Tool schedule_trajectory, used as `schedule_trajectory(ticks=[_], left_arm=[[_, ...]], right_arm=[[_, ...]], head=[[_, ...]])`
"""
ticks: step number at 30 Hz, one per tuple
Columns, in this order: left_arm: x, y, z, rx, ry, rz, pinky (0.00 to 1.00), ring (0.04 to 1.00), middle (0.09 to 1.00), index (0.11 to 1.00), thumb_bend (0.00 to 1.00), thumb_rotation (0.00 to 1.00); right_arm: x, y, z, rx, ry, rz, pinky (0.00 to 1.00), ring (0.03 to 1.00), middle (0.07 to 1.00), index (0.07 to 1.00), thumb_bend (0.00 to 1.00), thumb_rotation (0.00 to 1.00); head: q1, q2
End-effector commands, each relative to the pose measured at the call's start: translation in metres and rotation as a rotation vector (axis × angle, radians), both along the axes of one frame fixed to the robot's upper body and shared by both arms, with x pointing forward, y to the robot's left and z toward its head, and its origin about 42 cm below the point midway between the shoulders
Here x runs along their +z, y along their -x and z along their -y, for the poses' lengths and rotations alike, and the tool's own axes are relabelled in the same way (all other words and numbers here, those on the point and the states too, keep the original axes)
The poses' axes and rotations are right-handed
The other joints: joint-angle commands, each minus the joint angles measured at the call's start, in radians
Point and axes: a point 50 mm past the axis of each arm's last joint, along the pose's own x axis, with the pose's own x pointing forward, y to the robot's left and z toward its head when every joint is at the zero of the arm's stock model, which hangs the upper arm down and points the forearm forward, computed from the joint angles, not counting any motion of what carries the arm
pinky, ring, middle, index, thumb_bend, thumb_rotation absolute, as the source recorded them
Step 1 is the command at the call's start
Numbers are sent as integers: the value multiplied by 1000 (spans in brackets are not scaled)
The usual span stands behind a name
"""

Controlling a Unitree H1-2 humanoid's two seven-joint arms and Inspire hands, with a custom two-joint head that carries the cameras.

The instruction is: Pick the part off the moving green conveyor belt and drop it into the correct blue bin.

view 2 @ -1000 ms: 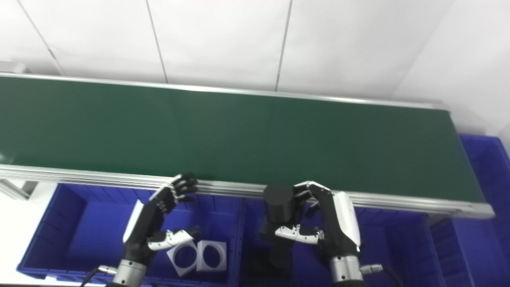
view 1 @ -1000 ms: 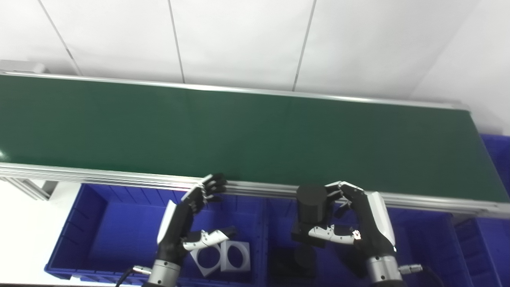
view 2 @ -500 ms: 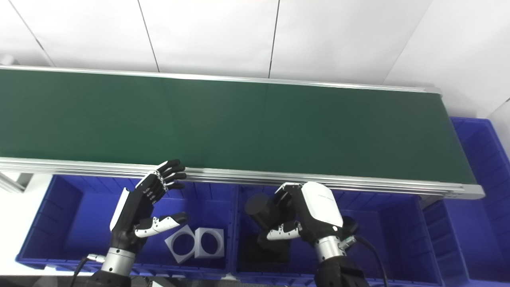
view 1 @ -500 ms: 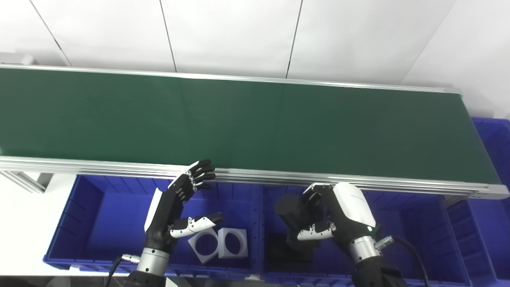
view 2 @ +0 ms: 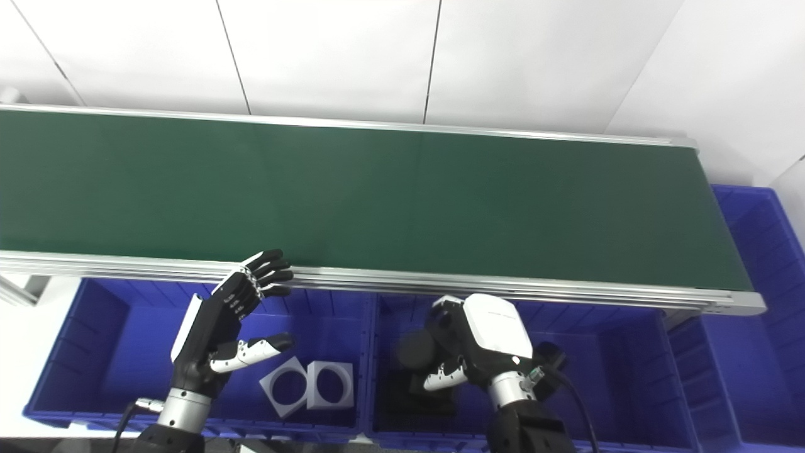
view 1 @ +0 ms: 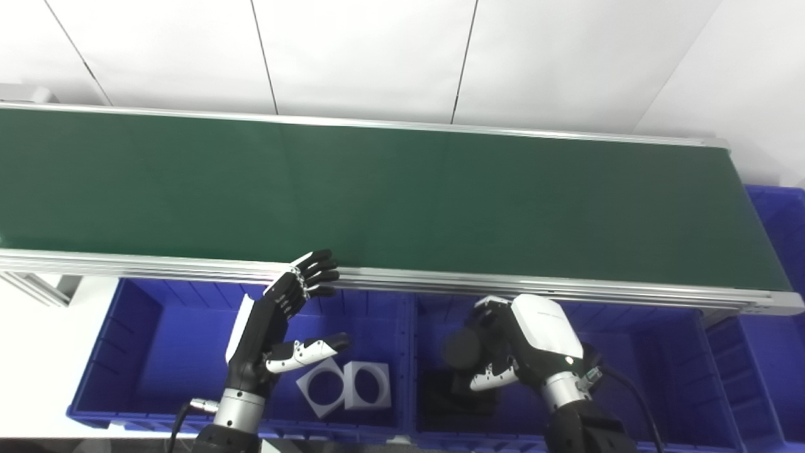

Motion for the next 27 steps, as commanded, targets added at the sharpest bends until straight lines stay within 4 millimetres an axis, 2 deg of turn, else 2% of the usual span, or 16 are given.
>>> schedule_trajectory(ticks=[1,4,7,16,17,21,22,25,27], left_arm=[[11,-1,0,-9,13,62,674,753,797,811,820,340],[11,-1,0,-10,18,62,675,751,794,809,824,334],[11,-1,-1,-12,20,63,671,748,793,810,817,328],[12,1,0,-12,20,66,673,749,795,810,823,327],[12,1,0,-12,19,66,673,749,795,811,822,327],[13,1,2,-17,15,67,679,754,799,815,821,340],[13,1,3,-17,10,68,679,755,800,815,822,346],[14,2,4,-19,9,70,678,756,803,818,820,348],[13,2,4,-20,14,70,677,757,802,817,822,349]], right_arm=[[14,1,-3,-43,18,36,890,940,942,849,782,238],[19,6,-5,-71,47,26,954,980,978,877,797,275],[24,10,-7,-96,45,32,979,999,999,928,808,307],[33,29,-10,-165,-60,77,935,985,1000,983,845,329],[34,30,-10,-171,-79,83,918,971,996,972,844,302],[32,34,-7,-188,-242,105,853,930,957,938,808,238],[32,35,-6,-189,-297,107,797,910,939,920,789,227],[33,38,-5,-203,-523,117,729,884,919,895,770,181],[32,43,-6,-208,-689,141,695,846,901,890,764,199]], head=[[0,-1],[0,0],[5,2],[17,5],[17,5],[33,4],[34,4],[38,4],[41,4]])
